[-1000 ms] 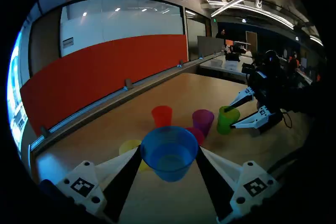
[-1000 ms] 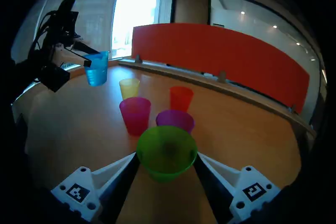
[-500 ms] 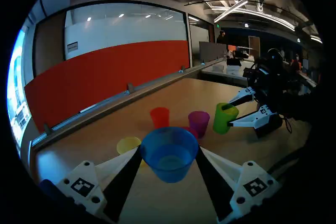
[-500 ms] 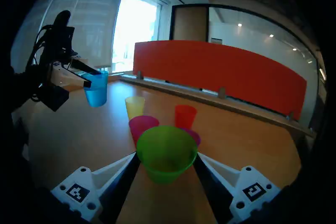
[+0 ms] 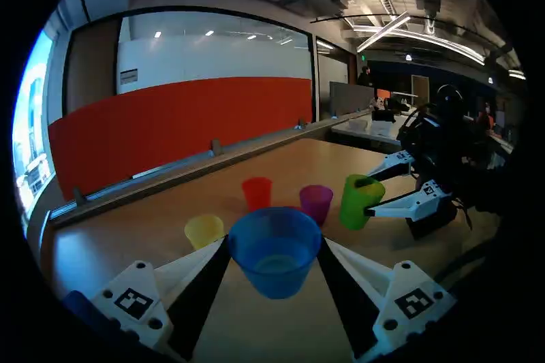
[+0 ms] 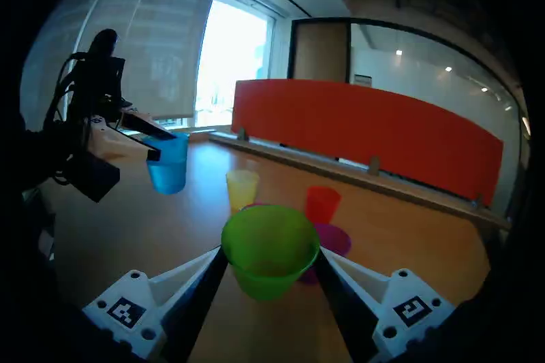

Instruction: Pour water

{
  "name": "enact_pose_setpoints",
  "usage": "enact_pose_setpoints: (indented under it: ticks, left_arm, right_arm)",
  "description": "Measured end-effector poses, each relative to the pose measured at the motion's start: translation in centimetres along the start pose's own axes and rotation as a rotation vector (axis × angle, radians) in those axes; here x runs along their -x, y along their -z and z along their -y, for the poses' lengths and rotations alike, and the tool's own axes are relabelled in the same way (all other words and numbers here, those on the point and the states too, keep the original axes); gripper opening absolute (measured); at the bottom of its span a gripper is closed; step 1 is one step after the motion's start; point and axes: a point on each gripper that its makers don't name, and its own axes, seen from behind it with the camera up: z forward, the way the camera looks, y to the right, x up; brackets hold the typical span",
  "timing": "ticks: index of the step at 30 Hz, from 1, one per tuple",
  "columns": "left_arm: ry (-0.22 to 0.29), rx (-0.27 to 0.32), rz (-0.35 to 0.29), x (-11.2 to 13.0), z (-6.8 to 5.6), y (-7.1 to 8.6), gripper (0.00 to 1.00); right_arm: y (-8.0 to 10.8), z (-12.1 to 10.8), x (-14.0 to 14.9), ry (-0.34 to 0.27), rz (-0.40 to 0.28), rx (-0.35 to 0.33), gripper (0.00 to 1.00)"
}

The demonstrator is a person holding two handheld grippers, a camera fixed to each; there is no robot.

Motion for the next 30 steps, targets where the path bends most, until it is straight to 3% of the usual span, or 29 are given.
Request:
enact_pose_setpoints:
  ticks: [17, 30]
  left_arm:
    - [0.019, -0.058, -0.071, 0.3, -1.4, 1.9, 0.87]
    - [0.033, -0.067, -0.089, 0.5, -2.4, 2.9, 0.87]
  right_arm:
    - [-0.9, 3.5, -1.2, 0.021, -0.048, -0.058, 0.91]
    - [-1.4, 5.2, -2.6, 0.044, -0.102, -0.08, 0.91]
